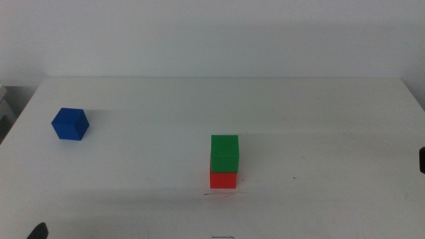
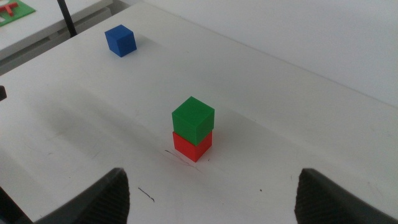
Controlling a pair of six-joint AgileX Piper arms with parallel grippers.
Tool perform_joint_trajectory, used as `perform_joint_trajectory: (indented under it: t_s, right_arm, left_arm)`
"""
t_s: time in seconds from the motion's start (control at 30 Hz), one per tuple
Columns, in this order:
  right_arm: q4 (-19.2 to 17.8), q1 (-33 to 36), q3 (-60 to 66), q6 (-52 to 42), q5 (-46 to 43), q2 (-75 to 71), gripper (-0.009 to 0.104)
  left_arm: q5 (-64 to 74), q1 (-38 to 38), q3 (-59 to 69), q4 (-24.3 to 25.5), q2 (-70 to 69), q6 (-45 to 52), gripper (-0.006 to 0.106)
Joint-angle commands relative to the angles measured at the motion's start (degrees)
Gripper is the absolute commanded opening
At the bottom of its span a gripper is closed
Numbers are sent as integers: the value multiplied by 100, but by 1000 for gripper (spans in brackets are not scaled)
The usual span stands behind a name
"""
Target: Stack red cubes first, then green, then blue cubes in a specific spot.
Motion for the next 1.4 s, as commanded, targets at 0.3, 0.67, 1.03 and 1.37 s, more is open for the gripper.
perform_joint_trajectory:
  t_s: [0.3, 0.67, 1.03, 1.37]
  right_arm:
    - [29, -42, -130, -67, -417, 56, 68]
    - [23, -42, -130, -67, -417, 56, 68]
    - [23, -42, -130, -67, -417, 56, 68]
    - [23, -42, -130, -67, -417, 56, 68]
  left_arm:
    - [947, 579, -2175, -273, 2117, -54, 93]
    - [4107, 572, -5764, 120, 5822, 53, 93]
    - [4474, 579, -7654, 331, 8185, 399, 93]
    - [5146, 843, -9959, 345, 10262, 1034, 93]
